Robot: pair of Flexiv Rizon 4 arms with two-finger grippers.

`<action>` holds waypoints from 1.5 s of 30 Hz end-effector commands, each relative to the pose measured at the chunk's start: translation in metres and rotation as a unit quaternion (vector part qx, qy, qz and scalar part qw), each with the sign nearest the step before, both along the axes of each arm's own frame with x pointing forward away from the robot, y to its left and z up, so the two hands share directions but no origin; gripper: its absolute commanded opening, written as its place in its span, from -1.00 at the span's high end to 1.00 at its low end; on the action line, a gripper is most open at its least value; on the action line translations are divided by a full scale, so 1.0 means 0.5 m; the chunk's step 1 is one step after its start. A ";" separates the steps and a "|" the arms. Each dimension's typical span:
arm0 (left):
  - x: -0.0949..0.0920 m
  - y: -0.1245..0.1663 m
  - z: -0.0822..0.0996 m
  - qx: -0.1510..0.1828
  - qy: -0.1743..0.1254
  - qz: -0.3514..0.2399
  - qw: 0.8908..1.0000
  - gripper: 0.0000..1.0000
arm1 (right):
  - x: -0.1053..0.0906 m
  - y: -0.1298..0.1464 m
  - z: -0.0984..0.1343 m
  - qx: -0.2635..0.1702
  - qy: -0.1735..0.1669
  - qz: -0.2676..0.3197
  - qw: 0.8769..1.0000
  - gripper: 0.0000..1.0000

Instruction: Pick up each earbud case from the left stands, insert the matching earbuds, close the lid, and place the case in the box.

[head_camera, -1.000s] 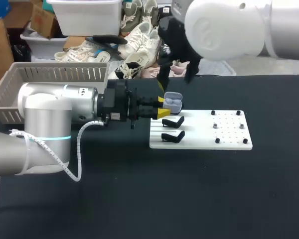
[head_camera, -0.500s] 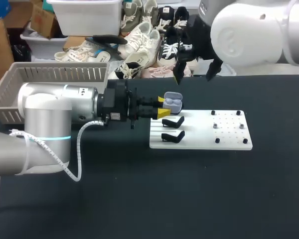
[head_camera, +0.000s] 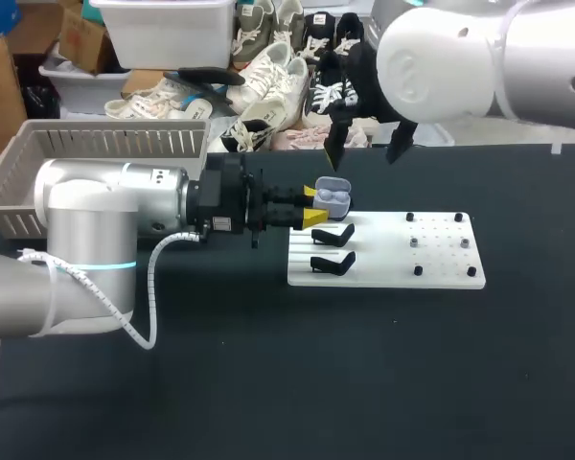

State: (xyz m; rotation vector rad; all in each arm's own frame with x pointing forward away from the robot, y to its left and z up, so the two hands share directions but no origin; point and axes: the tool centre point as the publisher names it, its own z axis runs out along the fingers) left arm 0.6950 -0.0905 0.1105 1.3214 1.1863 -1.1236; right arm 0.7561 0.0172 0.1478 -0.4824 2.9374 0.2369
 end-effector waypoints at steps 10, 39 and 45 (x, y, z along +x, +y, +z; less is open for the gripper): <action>0.001 0.000 -0.001 -0.001 0.000 0.000 1.000 1.00 | -0.064 -0.002 -0.005 0.006 0.033 0.010 0.999 -1.00; 0.082 0.261 0.104 0.066 -0.038 0.180 0.981 1.00 | -0.131 -0.052 0.113 0.074 -0.057 0.051 0.994 -1.00; 0.140 0.374 0.108 0.107 -0.033 0.278 0.954 1.00 | -0.131 -0.052 0.113 0.074 -0.057 0.051 0.994 -1.00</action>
